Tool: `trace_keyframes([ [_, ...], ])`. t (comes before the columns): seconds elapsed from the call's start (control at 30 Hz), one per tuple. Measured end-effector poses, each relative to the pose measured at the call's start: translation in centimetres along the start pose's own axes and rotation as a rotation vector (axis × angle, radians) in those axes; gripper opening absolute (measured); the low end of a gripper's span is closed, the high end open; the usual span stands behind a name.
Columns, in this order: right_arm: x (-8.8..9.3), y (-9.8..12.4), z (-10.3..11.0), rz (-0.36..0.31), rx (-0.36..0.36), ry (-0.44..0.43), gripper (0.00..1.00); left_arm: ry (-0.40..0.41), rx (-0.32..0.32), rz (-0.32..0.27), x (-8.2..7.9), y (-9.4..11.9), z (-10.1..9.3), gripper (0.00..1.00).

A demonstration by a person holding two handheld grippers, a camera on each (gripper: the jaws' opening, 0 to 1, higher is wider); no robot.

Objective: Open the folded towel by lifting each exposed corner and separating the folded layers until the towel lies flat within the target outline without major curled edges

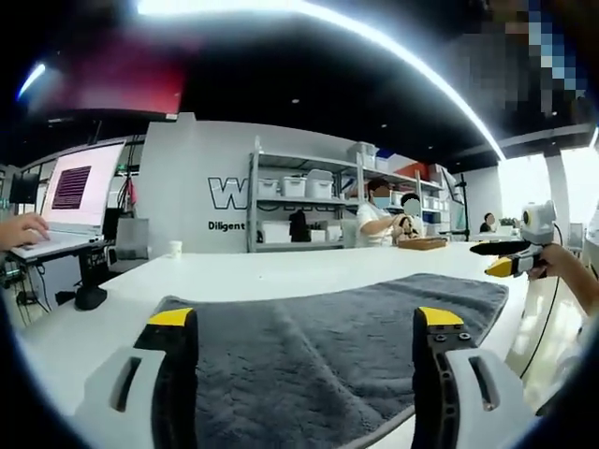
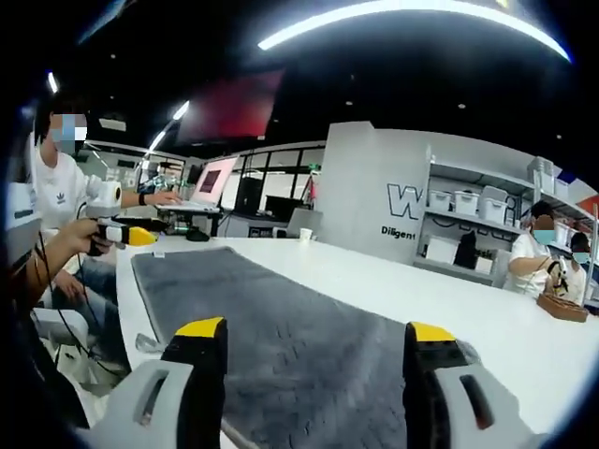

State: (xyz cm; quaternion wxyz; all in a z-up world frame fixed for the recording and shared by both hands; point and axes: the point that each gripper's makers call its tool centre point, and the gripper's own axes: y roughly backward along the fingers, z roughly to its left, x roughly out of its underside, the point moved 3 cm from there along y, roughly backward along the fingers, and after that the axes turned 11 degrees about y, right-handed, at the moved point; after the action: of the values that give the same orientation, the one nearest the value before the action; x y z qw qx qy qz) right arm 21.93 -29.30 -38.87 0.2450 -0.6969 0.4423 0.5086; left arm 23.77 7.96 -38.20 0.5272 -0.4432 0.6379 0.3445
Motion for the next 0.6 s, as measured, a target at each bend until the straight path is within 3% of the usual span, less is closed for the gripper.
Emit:
trace_keyframes([
  [0.23, 1.6, 2.8, 0.0, 0.021, 0.054, -0.063, 0.78, -0.004, -0.012, 0.019, 0.4, 0.3, -0.1, 0.96],
  [0.6, 2.1, 4.8, 0.3, 0.012, 0.099, -0.08, 0.96, 0.011, -0.036, 0.018, 0.8, 0.4, 0.1, 0.99],
])
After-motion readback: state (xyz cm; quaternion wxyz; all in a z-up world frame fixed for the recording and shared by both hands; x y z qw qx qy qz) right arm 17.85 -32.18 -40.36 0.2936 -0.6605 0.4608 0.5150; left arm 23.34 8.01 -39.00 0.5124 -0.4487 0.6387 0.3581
